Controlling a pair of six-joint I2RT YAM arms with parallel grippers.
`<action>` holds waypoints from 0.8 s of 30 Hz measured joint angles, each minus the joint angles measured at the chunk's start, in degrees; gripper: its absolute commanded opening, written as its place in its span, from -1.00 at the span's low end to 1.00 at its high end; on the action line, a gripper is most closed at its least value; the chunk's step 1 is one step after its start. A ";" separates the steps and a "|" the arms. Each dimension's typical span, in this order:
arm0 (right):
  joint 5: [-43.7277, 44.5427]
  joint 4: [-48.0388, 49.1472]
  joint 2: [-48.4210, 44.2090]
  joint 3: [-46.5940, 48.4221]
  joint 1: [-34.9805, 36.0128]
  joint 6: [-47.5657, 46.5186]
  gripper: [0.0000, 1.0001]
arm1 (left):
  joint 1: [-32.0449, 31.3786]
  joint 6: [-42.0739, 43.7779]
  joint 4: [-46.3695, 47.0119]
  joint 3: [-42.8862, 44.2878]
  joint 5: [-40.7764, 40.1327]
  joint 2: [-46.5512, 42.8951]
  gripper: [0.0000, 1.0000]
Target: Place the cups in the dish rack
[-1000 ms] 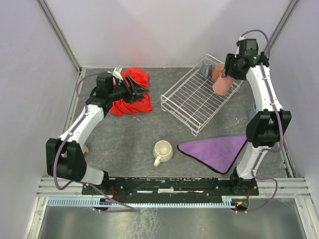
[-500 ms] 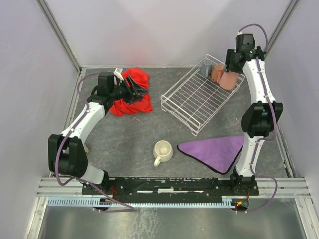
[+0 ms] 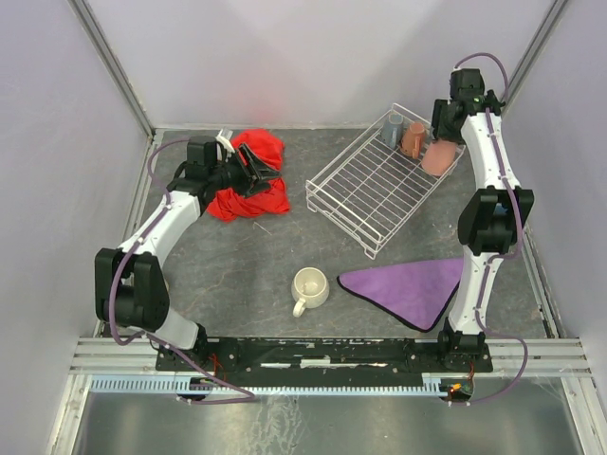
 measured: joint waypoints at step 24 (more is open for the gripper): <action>0.39 4.28 1.88 -2.05 -0.04 0.00 -0.55 | 0.04 0.02 0.07 0.02 -0.02 0.55 0.21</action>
